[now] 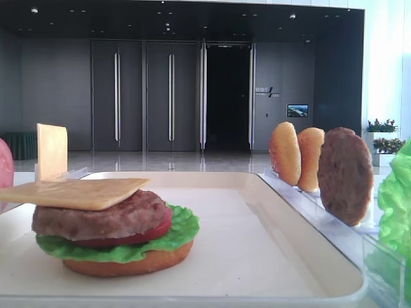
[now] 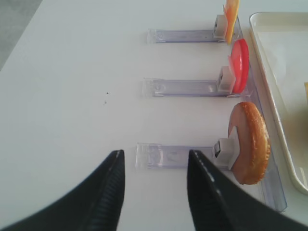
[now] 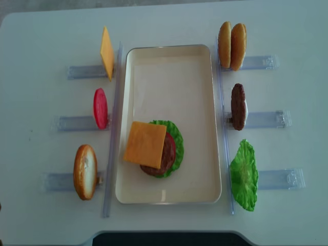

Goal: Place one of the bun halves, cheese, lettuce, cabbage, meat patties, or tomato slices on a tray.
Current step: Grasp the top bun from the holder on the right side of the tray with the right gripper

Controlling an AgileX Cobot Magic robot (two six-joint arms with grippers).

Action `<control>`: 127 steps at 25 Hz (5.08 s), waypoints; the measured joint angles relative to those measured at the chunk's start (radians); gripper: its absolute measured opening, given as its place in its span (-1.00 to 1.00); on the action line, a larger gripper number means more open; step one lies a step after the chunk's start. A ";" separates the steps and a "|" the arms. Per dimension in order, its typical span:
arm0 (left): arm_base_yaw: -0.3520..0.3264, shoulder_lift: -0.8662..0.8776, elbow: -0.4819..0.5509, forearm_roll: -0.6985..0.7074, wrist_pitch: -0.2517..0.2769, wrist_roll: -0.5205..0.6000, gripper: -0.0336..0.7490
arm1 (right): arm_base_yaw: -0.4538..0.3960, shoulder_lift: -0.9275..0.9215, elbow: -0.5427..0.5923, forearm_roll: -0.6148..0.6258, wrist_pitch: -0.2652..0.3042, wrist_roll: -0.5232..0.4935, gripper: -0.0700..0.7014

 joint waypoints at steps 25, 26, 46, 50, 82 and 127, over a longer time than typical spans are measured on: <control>0.000 0.000 0.000 0.000 0.000 0.000 -0.08 | 0.016 1.182 -0.949 0.111 0.123 -0.030 0.22; 0.000 0.000 0.000 0.000 0.000 0.000 -0.08 | 0.030 1.182 -0.951 0.103 0.124 -0.031 0.22; 0.000 0.000 0.000 0.003 0.000 0.000 -0.08 | 0.439 1.473 -1.234 0.034 0.128 0.205 0.31; 0.000 0.000 0.000 0.003 0.000 0.000 -0.08 | 0.390 1.513 -1.248 0.079 0.128 0.241 0.32; 0.000 0.000 0.000 0.003 0.000 0.000 -0.08 | 0.340 1.676 -1.248 0.073 0.127 0.248 0.32; 0.000 0.000 0.000 0.003 0.000 0.000 -0.08 | 0.339 1.714 -1.254 0.052 0.106 0.236 -0.32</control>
